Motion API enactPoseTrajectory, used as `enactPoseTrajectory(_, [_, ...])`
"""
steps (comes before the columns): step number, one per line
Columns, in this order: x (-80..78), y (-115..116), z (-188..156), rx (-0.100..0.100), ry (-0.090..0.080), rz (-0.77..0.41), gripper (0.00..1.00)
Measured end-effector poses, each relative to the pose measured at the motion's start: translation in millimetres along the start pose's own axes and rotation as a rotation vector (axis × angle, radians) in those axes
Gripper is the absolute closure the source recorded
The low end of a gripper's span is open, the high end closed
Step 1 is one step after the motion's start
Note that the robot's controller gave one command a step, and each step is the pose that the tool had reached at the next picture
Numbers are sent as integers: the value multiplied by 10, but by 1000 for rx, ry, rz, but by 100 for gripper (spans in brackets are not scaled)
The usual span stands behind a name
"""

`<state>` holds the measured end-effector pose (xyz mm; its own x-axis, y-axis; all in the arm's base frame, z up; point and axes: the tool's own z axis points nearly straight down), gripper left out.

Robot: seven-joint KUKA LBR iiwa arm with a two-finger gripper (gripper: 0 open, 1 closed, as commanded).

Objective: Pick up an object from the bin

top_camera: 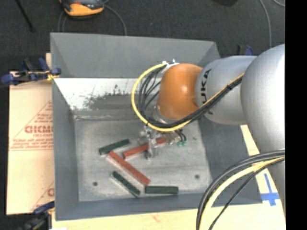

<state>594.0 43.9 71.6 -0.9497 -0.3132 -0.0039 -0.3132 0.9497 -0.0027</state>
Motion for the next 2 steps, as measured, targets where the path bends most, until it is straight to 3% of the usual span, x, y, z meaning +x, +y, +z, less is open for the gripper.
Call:
enactPoseTrajectory(1, [-6, -1, -13, 0, 1, 0, 100])
enactPoseTrajectory(2, [-190, 304, -238, 4, -11, -156, 100])
